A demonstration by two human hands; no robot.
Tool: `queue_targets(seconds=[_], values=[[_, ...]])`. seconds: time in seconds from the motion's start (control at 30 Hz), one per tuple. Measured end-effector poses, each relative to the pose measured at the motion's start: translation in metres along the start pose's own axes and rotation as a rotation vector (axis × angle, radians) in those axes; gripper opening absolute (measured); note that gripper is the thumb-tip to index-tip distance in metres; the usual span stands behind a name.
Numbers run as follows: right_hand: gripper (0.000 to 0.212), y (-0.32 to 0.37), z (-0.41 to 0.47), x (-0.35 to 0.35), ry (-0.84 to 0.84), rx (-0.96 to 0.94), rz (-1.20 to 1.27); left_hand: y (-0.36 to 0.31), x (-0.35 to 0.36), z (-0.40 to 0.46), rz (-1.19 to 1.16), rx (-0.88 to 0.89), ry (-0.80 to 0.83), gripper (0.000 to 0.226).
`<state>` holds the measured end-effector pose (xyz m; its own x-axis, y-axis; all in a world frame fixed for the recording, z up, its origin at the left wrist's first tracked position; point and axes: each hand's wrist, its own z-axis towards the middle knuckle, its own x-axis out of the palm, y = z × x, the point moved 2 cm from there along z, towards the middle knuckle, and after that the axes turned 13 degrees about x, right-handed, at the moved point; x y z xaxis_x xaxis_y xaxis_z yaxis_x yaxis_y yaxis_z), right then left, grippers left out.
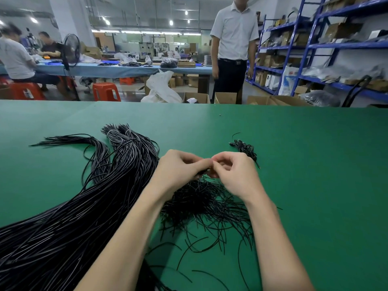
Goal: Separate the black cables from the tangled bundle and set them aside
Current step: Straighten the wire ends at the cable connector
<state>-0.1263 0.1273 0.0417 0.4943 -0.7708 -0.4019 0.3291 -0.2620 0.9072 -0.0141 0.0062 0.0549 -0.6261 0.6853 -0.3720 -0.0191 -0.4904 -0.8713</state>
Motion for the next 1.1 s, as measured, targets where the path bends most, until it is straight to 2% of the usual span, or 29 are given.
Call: queue_targets(seconds=[0.13, 0.2, 0.27, 0.37, 0.53, 0.63, 0.77, 0.87, 0.97, 1.1], values=[[0.022, 0.005, -0.004, 0.005, -0.028, -0.210, -0.013, 0.009, -0.008, 0.000, -0.492, -0.263, 0.012, 0.018], [0.019, 0.009, -0.007, 0.007, -0.046, -0.303, -0.023, 0.013, -0.009, -0.002, -0.690, -0.351, 0.030, 0.025], [0.013, 0.012, -0.008, 0.007, -0.040, -0.337, -0.001, 0.017, -0.008, -0.003, -0.848, -0.448, 0.043, 0.021], [0.006, 0.013, -0.010, 0.006, -0.037, -0.372, 0.023, 0.020, -0.007, -0.006, -0.958, -0.526, 0.078, 0.018], [0.011, 0.013, -0.012, 0.005, -0.063, -0.385, 0.027, 0.025, -0.005, -0.006, -0.983, -0.464, 0.096, 0.026], [0.020, 0.010, -0.012, 0.007, -0.114, -0.275, 0.097, 0.025, -0.001, -0.005, -0.925, -0.367, 0.060, 0.038], [0.014, 0.007, -0.008, 0.008, -0.058, -0.068, 0.267, 0.022, -0.002, -0.002, -0.760, -0.152, -0.001, 0.047], [0.011, 0.002, -0.007, 0.011, 0.073, 0.124, 0.456, 0.019, -0.007, -0.002, -0.621, -0.029, 0.007, 0.040], [0.015, -0.002, -0.006, 0.013, 0.277, 0.355, 0.715, 0.015, -0.010, -0.001, -0.528, 0.070, 0.037, 0.029], [0.005, -0.008, -0.006, 0.016, 0.555, 0.762, 1.121, 0.005, -0.009, -0.003, -0.289, 0.330, 0.031, 0.019]])
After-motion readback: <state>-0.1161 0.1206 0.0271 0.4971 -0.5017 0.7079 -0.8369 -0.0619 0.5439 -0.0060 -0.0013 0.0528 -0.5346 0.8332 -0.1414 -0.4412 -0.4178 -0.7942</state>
